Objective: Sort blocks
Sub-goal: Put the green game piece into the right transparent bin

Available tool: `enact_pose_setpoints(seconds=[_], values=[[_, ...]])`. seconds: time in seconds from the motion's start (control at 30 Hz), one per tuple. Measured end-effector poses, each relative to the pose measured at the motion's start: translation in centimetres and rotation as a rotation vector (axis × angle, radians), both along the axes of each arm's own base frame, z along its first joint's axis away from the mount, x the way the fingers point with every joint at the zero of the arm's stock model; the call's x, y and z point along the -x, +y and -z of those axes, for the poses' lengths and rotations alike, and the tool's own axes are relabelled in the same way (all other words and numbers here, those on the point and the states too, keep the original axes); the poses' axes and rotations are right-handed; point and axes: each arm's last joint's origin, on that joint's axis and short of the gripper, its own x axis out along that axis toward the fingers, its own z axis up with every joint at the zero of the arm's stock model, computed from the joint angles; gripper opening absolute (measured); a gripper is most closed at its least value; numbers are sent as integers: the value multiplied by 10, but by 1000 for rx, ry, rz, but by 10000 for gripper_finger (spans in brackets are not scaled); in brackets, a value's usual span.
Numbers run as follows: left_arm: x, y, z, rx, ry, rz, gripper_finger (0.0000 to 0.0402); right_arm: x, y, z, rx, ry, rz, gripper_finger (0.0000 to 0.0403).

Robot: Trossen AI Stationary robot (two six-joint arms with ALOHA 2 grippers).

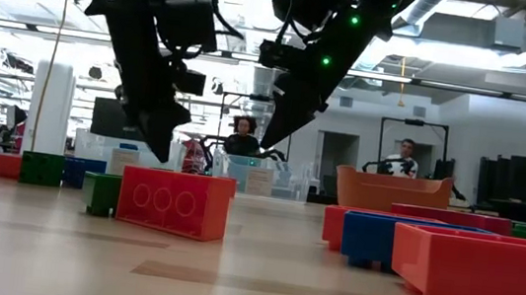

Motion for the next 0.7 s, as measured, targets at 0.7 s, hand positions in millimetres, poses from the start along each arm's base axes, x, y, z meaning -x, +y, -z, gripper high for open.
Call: enact_pose_setpoints(seconds=[0.7], values=[[11, 2, 20, 92, -64, 108, 187, 3, 8, 2, -17, 34, 3, 276]])
